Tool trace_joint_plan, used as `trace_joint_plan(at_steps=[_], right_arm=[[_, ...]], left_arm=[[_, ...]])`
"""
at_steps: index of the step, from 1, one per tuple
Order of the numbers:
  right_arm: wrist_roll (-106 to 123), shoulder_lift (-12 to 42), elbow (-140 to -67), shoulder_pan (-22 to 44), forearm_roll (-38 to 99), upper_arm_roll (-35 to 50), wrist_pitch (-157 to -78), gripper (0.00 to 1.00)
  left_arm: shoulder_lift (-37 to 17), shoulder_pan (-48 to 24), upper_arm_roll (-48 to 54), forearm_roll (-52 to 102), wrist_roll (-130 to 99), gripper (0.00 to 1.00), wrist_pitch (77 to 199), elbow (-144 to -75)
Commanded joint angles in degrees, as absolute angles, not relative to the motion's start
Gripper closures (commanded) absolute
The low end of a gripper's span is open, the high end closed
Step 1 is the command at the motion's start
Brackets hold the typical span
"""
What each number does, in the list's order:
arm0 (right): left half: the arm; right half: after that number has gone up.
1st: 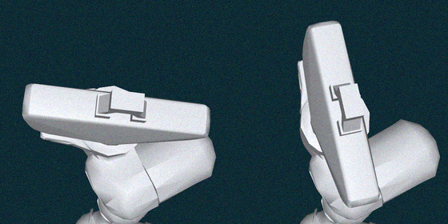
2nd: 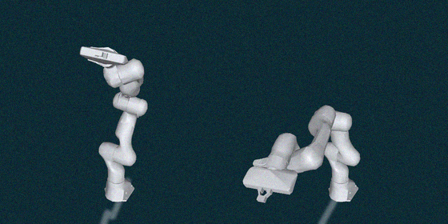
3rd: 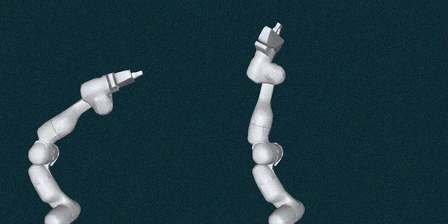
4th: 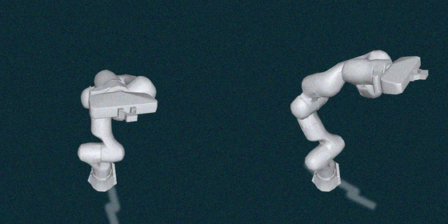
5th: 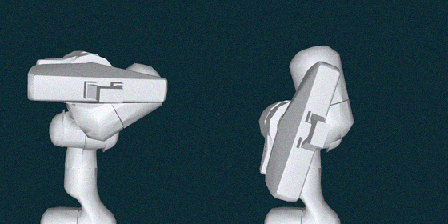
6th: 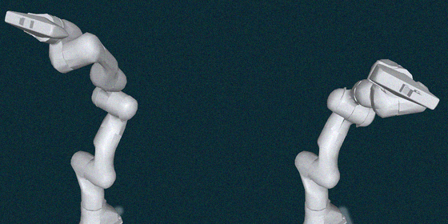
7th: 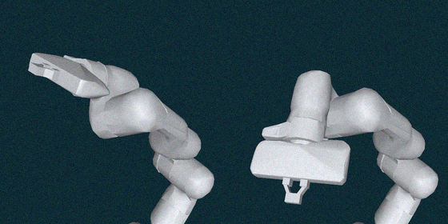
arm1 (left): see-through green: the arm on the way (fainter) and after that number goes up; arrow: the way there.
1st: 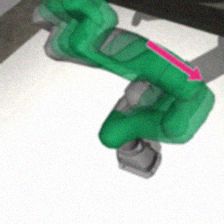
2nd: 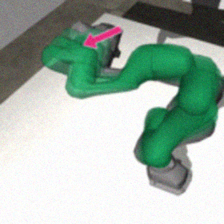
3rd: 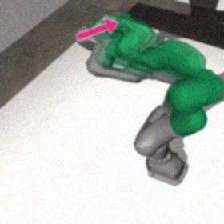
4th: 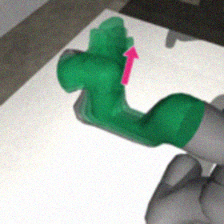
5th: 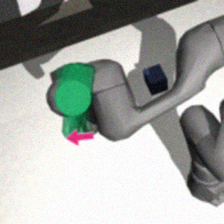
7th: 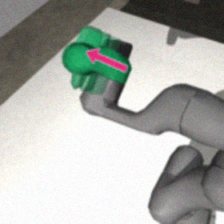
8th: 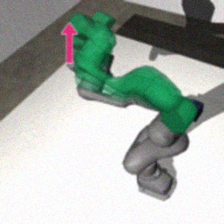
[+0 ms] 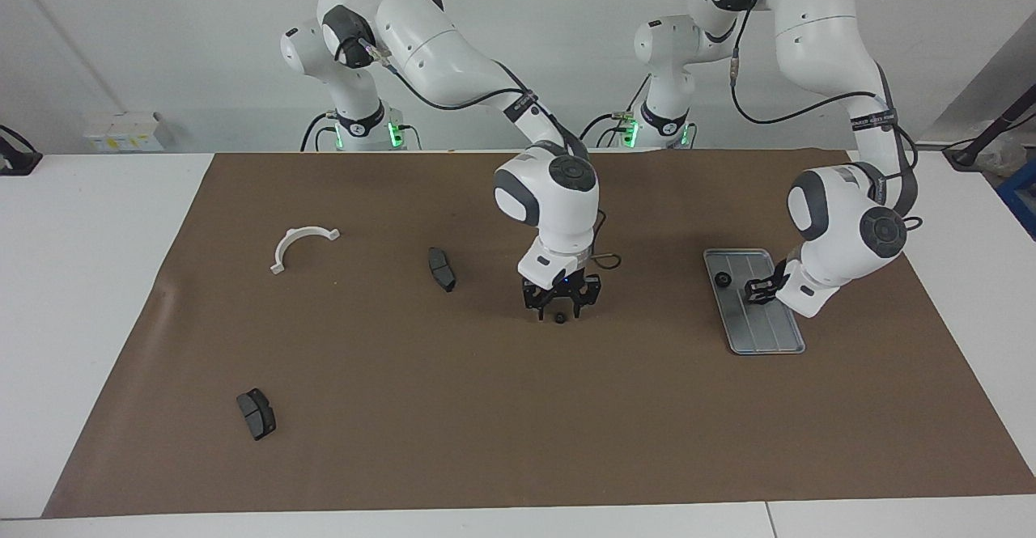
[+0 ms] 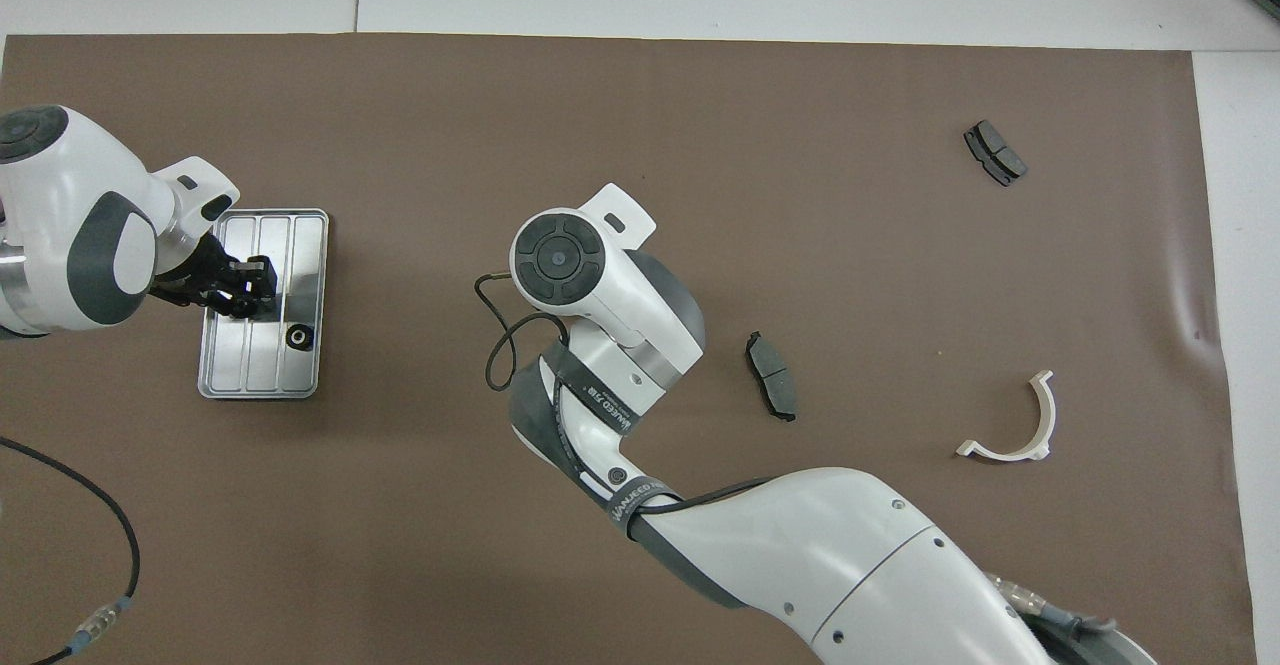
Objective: Place bearing gear from tray to pile
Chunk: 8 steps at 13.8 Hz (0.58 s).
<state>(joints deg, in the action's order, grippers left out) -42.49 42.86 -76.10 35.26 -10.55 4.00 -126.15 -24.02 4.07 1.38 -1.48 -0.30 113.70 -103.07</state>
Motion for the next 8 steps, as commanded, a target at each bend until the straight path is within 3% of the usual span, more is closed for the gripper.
trace_joint_plan(at_steps=[1, 4, 8], right_arm=[[-43.24, 44.21, -74.79, 35.59, -11.95, 4.39, -126.47, 0.36], [-43.33, 44.74, -74.79, 35.95, -11.95, 4.39, -127.97, 0.41], [-43.5, 44.74, -74.79, 35.95, -11.95, 4.39, -128.58, 0.52]], left_arm=[[-22.85, 4.04, 1.06, -1.67, -0.62, 0.69, 113.91, -104.68], [-22.94, 4.13, 1.14, -1.67, -0.62, 0.8, 113.64, -104.24], [-22.85, 3.87, 1.14, -1.58, -1.14, 0.85, 111.46, -100.39]])
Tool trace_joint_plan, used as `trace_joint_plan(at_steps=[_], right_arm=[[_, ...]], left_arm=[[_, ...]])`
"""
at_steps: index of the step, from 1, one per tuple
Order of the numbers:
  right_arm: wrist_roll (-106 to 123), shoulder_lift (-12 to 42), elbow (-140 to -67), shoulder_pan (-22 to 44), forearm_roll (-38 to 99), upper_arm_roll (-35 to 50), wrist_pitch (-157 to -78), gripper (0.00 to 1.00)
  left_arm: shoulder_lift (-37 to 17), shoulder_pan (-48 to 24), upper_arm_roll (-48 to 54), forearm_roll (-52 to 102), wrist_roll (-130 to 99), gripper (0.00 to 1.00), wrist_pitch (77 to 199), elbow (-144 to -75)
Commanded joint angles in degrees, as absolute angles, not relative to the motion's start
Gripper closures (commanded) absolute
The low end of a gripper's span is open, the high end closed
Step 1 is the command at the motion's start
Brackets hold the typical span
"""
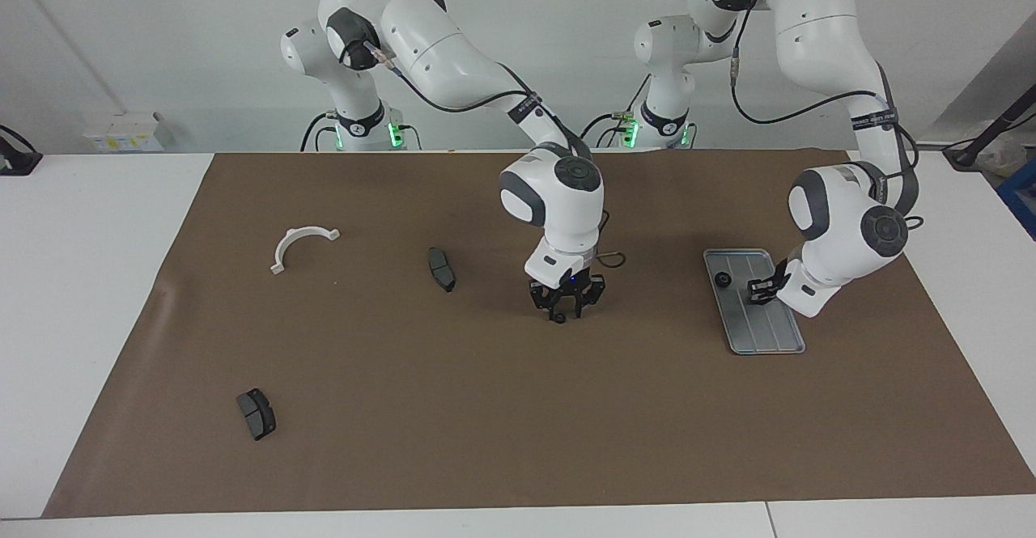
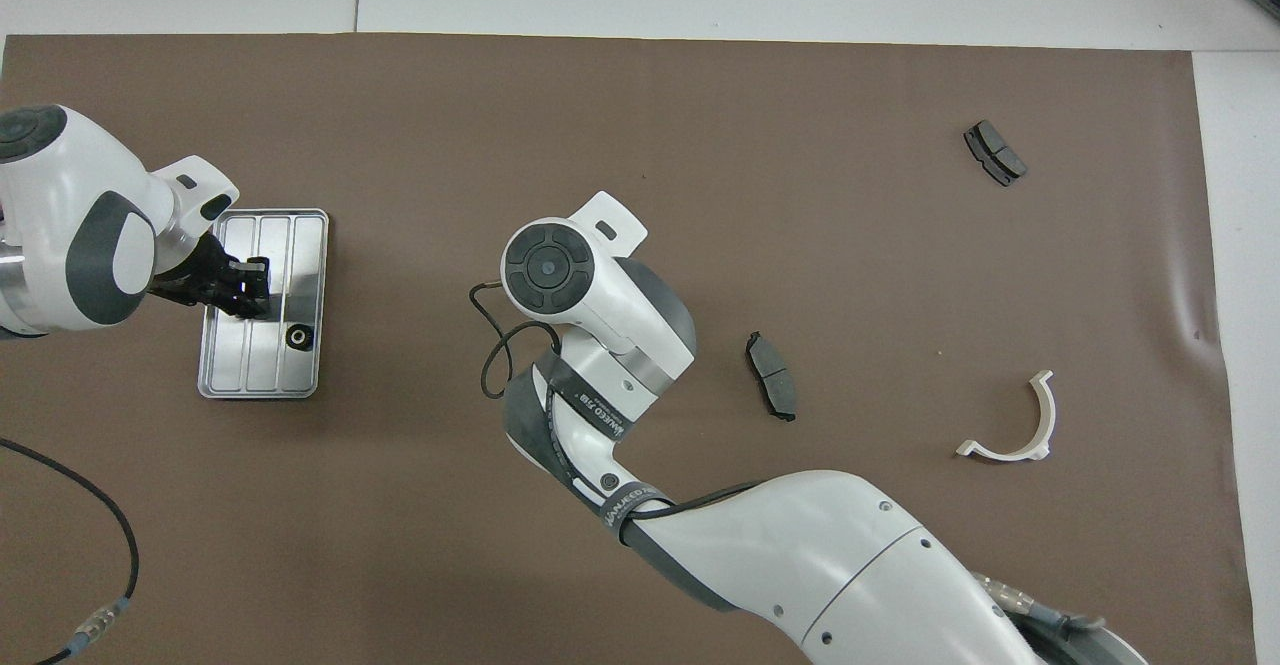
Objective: Place bearing gear from tray to pile
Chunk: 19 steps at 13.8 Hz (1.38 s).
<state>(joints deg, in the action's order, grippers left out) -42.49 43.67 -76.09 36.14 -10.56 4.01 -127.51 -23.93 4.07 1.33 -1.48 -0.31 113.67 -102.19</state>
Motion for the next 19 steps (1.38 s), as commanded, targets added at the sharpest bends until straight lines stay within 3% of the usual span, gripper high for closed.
trace_joint_plan(at_steps=[1, 6, 11, 12, 13, 14, 19], right_arm=[[-43.59, 44.74, -74.88, 35.95, -11.95, 4.39, -128.85, 0.55], [-43.68, 44.74, -75.5, 35.24, -12.66, 4.13, -132.19, 0.61], [-44.12, 44.56, -76.29, 35.33, -12.57, 4.04, -132.01, 0.65], [-44.21, 44.47, -76.29, 35.33, -12.57, 4.04, -131.84, 0.74], [-44.3, 44.47, -76.29, 35.33, -12.57, 4.04, -131.66, 0.93], [-44.3, 44.3, -76.2, 35.42, -12.66, 4.04, -131.4, 1.0], [-44.38, 42.55, -77.16, 32.53, -12.57, 3.69, -131.13, 1.0]], left_arm=[[-22.85, 3.69, 1.14, -1.5, -1.32, 0.86, 110.66, -98.89], [-22.41, 2.82, 1.84, -1.05, -4.03, 0.86, 108.29, -93.17], [-22.32, 1.58, 1.93, -0.88, -5.97, 0.86, 107.84, -92.64], [-22.32, 1.58, 2.37, -0.7, -6.85, 0.86, 107.84, -92.64], [-22.32, 1.58, 2.81, -0.62, -7.73, 0.86, 107.84, -92.64], [-22.24, 1.58, 3.25, -0.53, -9.04, 0.86, 107.84, -92.55], [-21.01, 1.58, 5.62, -0.53, -12.56, 0.86, 108.1, -92.55]])
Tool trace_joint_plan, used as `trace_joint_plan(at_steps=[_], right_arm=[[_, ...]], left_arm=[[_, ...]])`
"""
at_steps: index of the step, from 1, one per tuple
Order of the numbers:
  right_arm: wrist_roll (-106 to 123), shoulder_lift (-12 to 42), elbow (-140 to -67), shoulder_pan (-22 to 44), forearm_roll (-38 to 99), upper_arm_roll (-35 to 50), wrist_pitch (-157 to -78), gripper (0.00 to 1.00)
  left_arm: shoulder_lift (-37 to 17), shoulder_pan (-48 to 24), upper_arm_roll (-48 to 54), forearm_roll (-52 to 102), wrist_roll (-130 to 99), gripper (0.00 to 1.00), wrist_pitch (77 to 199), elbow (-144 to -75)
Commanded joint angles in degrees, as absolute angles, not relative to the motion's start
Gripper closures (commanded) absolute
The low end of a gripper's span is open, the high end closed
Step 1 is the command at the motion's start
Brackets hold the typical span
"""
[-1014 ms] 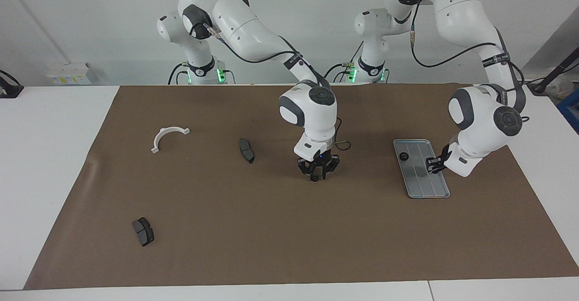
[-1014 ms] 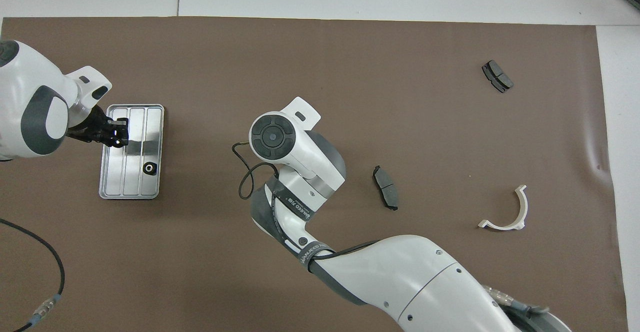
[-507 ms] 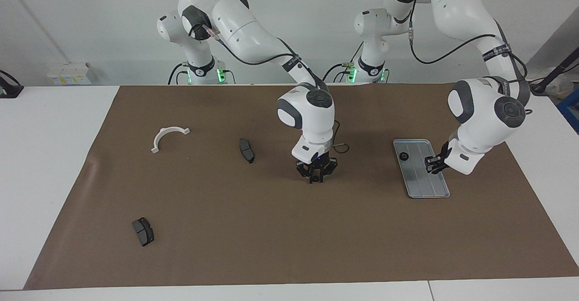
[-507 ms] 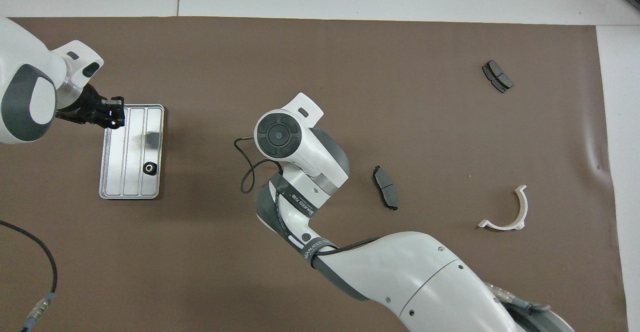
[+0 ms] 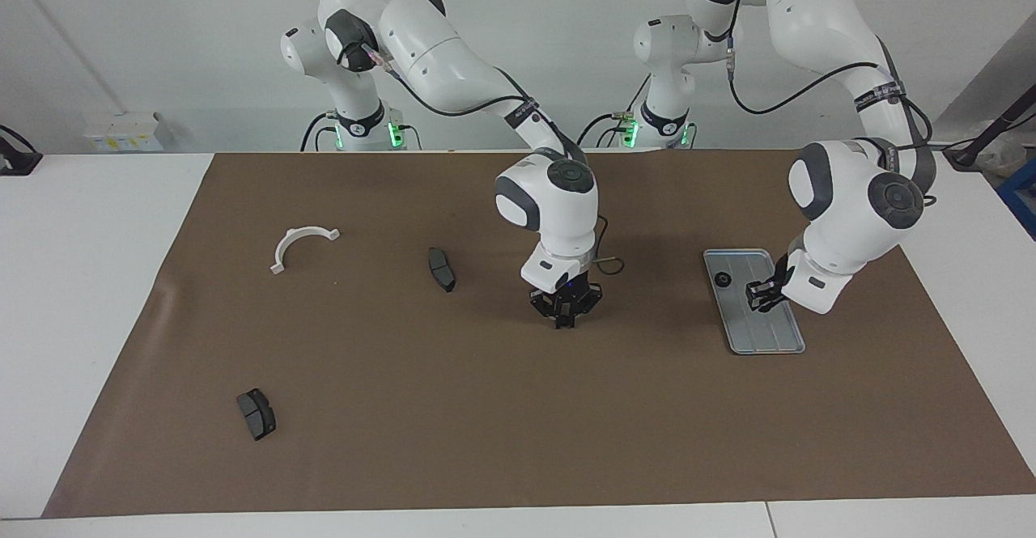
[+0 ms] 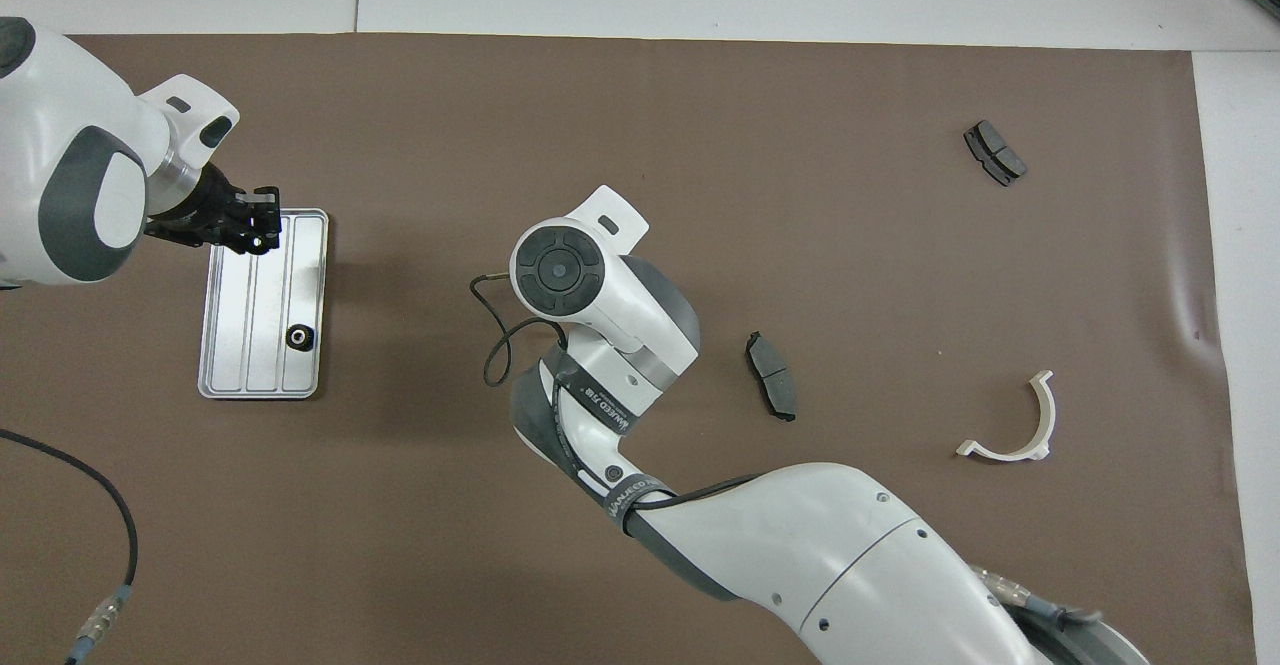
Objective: Place bearing gear from tray to pile
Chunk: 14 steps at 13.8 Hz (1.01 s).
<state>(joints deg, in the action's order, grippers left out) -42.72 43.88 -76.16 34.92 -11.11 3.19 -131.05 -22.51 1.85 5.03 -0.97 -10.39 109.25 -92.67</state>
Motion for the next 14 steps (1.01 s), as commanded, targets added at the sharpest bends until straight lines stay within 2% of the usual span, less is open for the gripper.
trace_joint_plan(at_steps=[1, 5, 7, 9, 14], right_arm=[[-44.65, 40.8, -79.52, 31.04, -12.48, 3.78, -132.0, 1.0], [-43.07, 33.68, -87.77, 25.5, -12.39, 3.78, -132.97, 1.0], [-38.96, 27.37, -96.2, 21.03, -12.04, 3.95, -136.48, 1.0], [-33.86, 23.05, -101.49, 17.24, -11.6, 4.04, -136.93, 1.0], [-23.93, 20.48, -107.75, 10.91, -11.6, 4.13, -137.72, 1.0]], left_arm=[[-21.01, 1.58, 6.58, -0.53, -14.05, 0.86, 108.11, -92.55], [-21.09, 1.5, 12.64, -0.7, -26.58, 0.86, 108.98, -92.55], [-21.8, -2.87, 14.15, -0.79, -35.99, 0.86, 110.64, -92.55], [-22.41, -8.41, 14.15, -0.79, -43.64, 0.86, 114.67, -92.64], [-26.44, -17.65, 13.89, -3.07, -56.41, 0.86, 121.46, -92.72]])
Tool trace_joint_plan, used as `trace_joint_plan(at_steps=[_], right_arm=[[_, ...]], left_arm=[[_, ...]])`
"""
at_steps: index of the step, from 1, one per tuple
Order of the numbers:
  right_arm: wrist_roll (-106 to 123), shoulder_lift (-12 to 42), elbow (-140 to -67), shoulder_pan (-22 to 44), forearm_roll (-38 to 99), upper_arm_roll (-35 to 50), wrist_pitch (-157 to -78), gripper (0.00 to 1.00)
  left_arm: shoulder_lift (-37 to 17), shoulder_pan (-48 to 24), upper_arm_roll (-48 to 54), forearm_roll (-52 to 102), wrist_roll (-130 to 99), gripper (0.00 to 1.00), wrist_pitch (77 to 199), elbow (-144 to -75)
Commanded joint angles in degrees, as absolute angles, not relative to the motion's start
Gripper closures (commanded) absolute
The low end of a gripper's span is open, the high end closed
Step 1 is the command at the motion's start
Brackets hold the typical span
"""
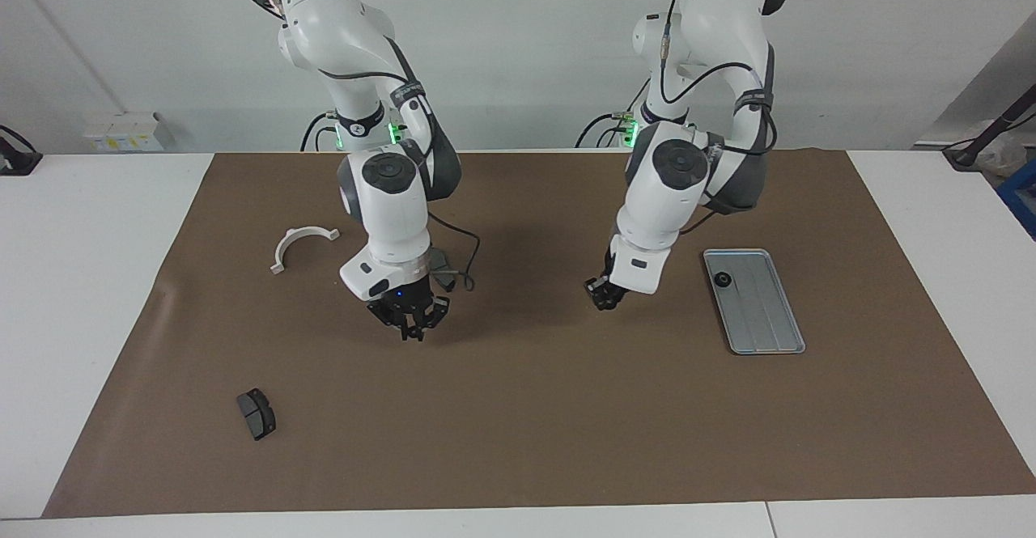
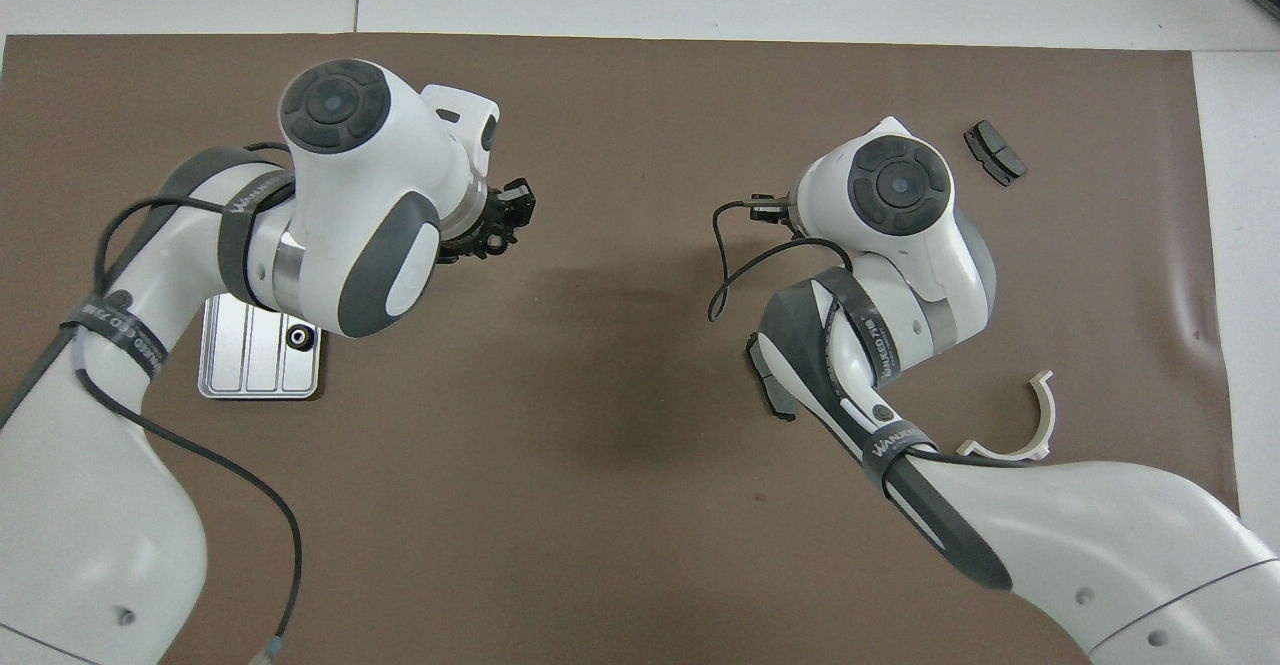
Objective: Place bearing gear from tray to pile
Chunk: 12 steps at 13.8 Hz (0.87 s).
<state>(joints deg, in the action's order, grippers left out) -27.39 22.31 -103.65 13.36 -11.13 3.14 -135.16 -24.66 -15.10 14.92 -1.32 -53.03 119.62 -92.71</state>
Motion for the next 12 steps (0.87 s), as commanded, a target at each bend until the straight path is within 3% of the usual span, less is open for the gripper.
trace_joint_plan(at_steps=[1, 6, 8, 9, 11, 12], right_arm=[[-22.25, 20.48, -108.54, 9.59, -11.51, 4.13, -139.29, 1.0], [-13.9, 20.57, -110.57, 3.26, -11.34, 4.48, -139.31, 1.0], [-9.17, 20.65, -110.57, 0.89, -8.02, 4.39, -139.04, 1.0], [-6.62, 20.65, -110.65, -0.17, -7.13, 4.39, -138.87, 1.0], [-4.84, 20.74, -110.92, -1.67, -7.03, 4.39, -138.61, 1.0], [-4.66, 21.0, -111.18, -1.76, -7.03, 4.39, -138.69, 1.0]], left_arm=[[-27.41, -19.15, 13.89, -4.56, -58.69, 0.86, 122.33, -92.72], [-32.07, -24.42, 13.89, -6.42, -66.35, 0.86, 127.09, -92.72], [-32.78, -25.22, 13.89, -6.15, -67.76, 0.8, 127.27, -92.72], [-32.78, -25.22, 13.97, -5.98, -67.76, 0.74, 127.18, -92.64], [-32.43, -25.22, 13.89, -6.24, -67.76, 0.31, 127.0, -91.85], [-32.26, -25.22, 13.89, -6.33, -67.68, 0.25, 126.22, -90.98]])
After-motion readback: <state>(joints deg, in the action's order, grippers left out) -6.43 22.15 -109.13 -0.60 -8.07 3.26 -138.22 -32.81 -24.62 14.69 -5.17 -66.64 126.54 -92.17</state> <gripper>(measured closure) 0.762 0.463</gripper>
